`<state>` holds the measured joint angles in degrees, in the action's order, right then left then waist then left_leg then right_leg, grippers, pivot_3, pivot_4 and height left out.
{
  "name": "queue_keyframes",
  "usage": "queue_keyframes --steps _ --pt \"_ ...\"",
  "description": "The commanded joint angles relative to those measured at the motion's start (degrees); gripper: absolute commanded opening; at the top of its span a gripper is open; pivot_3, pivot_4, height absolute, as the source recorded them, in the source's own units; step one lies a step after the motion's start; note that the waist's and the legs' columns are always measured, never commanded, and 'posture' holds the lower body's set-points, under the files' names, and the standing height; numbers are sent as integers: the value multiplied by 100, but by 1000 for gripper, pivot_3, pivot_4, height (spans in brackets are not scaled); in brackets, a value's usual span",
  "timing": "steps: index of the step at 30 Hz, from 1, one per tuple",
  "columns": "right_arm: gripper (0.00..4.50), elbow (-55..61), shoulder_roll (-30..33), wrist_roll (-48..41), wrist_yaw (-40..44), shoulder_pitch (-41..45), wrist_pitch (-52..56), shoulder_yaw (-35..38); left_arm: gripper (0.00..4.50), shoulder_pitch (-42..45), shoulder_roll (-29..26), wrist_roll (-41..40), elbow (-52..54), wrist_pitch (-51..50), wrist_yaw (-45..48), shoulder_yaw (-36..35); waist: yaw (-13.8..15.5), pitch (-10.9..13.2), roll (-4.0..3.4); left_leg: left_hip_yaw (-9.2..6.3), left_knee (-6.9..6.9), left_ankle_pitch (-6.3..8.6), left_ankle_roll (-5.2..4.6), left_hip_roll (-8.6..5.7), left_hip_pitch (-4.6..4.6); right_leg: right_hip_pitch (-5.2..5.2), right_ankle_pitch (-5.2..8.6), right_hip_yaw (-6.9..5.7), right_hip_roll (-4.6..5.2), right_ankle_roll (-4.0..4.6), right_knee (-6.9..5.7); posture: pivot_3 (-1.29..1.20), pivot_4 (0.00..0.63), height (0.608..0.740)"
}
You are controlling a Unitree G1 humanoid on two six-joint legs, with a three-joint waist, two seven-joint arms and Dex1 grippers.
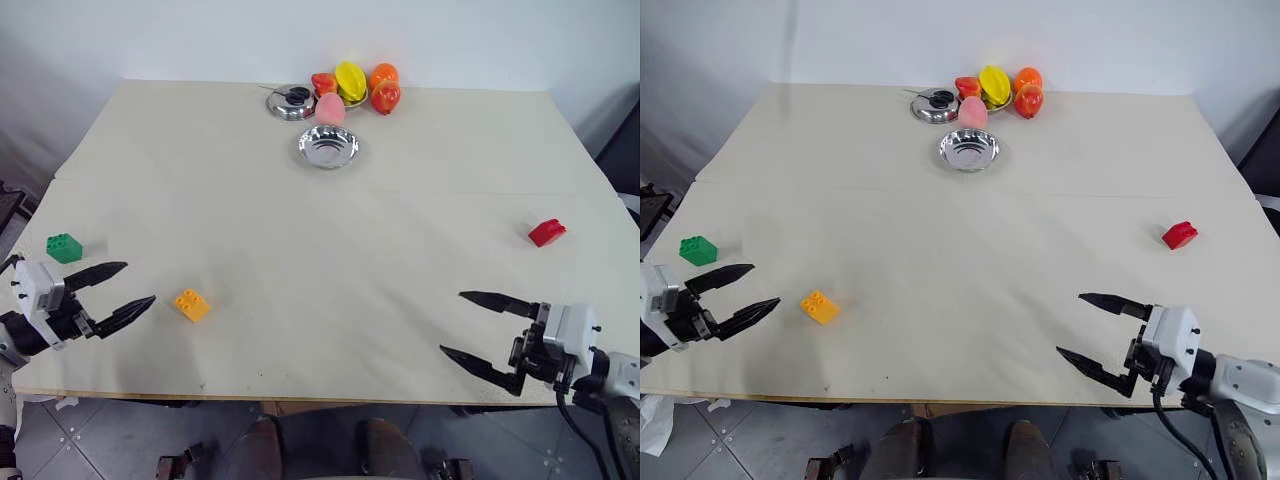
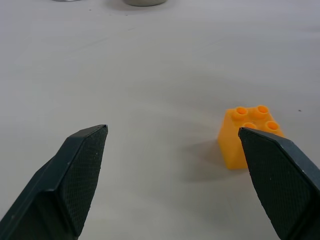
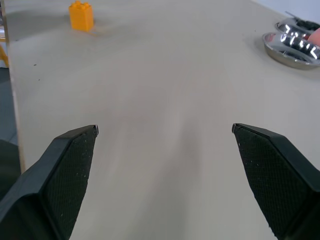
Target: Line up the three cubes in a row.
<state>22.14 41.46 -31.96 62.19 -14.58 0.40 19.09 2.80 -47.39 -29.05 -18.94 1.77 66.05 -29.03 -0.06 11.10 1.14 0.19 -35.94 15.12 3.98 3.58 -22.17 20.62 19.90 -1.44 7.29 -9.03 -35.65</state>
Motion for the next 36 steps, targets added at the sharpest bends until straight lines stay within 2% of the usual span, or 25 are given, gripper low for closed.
queue_keyframes --steps 1,5,8,10,13,18,21,24,26,28,30,36 --pt "4500 -33 -181 27 -148 -28 -85 5 4432 -1 33 -78 18 80 -34 -144 7 0 0 0 0 1 1 0 0 0 0 0 0 0 0 0 150 740" --pt "4500 -105 -360 -36 -496 -138 -61 385 4432 258 160 -267 544 -390 -308 29 20 0 0 6 -3 3 0 0 0 0 0 4 0 -1 0 0 150 740" --pt "4500 -263 -443 -132 -689 -284 -62 792 4432 333 -17 -424 1207 -1622 -565 371 36 -1 2 5 -5 3 -1 0 -1 -1 -2 7 0 -2 -1 0 150 740" --pt "4500 -636 -599 -343 -953 -423 -62 1396 4432 720 259 -950 1854 -2166 -822 538 36 0 1 11 -3 3 -1 0 0 0 -2 15 -1 -3 0 0 150 740" --pt "4500 -1542 -888 -334 -1528 -578 -213 2245 4432 1110 620 -962 2805 -2156 -707 1272 139 -1 3 11 -10 3 2 -1 0 -4 -7 19 -2 -4 2 0 150 740" --pt "4500 -2093 -1037 -113 -1902 -426 -348 2406 4432 1191 734 -400 3352 -1718 -476 2081 -2 -12 -24 54 0 1 15 7 16 5 -12 62 -17 -7 12 0 150 740" --pt "4500 -2256 -935 33 -2298 -197 -158 2362 4432 1392 902 -751 3479 -2259 -766 2168 -89 -9 -37 59 2 -1 18 17 20 9 -11 75 -31 -5 10 0 150 740" --pt "4500 -2096 -705 -116 -2511 253 271 2250 4432 1436 949 -565 3573 -2261 -761 2399 -134 -8 -38 59 -5 -1 18 17 19 8 -11 81 -31 -7 7 0 150 740" --pt "4500 -2244 -289 56 -2741 746 820 2029 4432 1420 989 -411 3511 -2218 -826 2506 -148 -8 -42 60 -9 -1 17 17 19 8 -13 85 -31 -9 8 0 150 740" --pt "4500 -2732 128 224 -2827 1467 1151 1747 4432 1529 1153 -128 3341 -2236 -1233 2614 -159 -5 -47 66 -11 0 16 16 20 8 -13 90 -31 -10 8 0 150 740" --pt "4500 -3474 419 319 -2915 2198 1585 1489 4432 1633 1407 -247 3282 -2397 -1471 2599 -143 -5 -46 66 -13 0 14 17 19 10 -15 93 -33 -13 8 0 150 740" --pt "4500 -5649 956 1182 -2553 3984 1624 372 4432 1615 1651 -93 3359 -2322 -1445 2937 -17 -4 -46 71 -20 3 9 16 -6 36 -15 100 -38 -12 8 0 150 740"
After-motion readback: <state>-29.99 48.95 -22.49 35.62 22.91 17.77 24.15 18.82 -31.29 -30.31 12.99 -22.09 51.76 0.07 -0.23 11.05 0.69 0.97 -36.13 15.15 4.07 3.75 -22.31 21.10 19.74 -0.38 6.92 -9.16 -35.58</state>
